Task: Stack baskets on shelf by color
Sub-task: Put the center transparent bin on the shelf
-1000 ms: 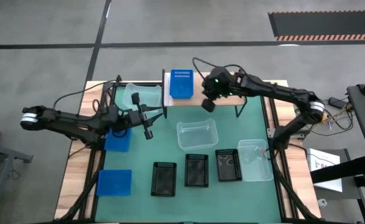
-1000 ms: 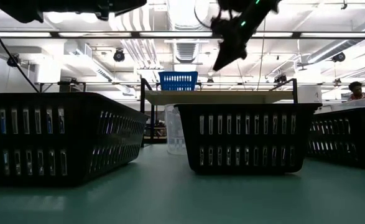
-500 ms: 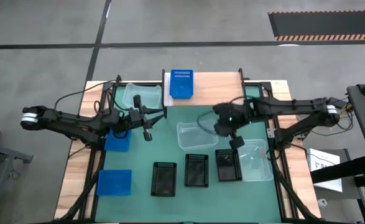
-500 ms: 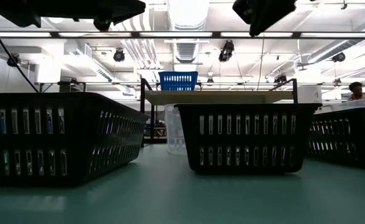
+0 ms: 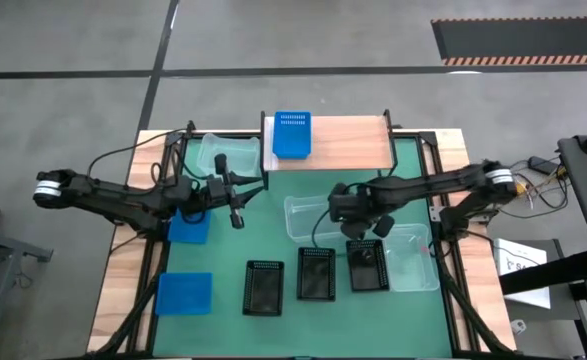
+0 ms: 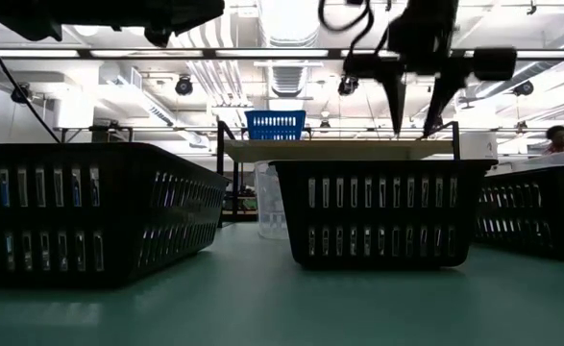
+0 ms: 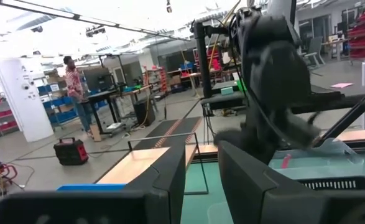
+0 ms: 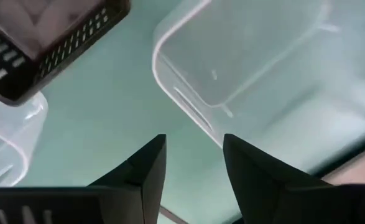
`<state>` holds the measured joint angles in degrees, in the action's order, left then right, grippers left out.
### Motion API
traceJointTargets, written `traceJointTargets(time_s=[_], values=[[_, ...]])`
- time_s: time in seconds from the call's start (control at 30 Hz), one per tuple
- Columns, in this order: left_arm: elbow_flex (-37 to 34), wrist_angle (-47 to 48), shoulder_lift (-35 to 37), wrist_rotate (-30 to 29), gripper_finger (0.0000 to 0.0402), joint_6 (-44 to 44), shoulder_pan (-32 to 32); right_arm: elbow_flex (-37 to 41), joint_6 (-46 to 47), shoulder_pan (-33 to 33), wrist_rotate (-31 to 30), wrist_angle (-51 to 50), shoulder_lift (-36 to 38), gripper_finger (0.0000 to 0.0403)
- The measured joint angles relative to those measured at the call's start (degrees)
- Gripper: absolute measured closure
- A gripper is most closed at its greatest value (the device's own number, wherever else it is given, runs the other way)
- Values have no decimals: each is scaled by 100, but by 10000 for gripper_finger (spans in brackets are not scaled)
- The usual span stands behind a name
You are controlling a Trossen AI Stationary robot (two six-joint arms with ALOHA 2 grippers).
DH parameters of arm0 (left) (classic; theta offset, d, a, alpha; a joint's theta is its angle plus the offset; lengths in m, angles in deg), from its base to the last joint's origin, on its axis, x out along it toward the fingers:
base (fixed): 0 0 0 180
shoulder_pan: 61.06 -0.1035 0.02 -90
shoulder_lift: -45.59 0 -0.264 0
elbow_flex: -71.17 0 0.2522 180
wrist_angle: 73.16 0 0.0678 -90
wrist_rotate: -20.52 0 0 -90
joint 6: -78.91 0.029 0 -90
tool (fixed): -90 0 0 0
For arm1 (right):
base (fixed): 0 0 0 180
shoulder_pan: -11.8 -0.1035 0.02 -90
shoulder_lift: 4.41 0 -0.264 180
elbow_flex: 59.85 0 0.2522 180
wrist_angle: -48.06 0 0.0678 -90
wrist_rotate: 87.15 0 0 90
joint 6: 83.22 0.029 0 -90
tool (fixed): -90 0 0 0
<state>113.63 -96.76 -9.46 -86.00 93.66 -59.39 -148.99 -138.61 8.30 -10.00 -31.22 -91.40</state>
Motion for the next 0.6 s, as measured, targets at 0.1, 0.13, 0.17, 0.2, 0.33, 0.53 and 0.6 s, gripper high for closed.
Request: traceJointTargets(time_s=[0.1, 0.13, 0.17, 0.2, 0.33, 0.53, 0.6], values=[[21, -6, 0, 1, 322, 106, -1, 2, -335, 84, -77, -24, -342, 260], [21, -5, 0, 1, 322, 107, 0, 2, -387, 117, -78, -24, -453, 264], [20, -9, 0, 1, 322, 109, -2, 2, -413, 154, -78, -24, -564, 268], [9, -42, 0, 1, 322, 115, -5, 2, -421, 190, -78, -28, -670, 272], [3, -127, 0, 1, 322, 117, -4, -7, -426, 296, -73, -29, -998, 290], [10, -124, -2, 1, 322, 117, -4, -13, -722, 305, -22, -28, -1164, 321], [10, -122, -2, 1, 322, 117, -4, -20, -769, 305, 45, -17, -1178, 336]])
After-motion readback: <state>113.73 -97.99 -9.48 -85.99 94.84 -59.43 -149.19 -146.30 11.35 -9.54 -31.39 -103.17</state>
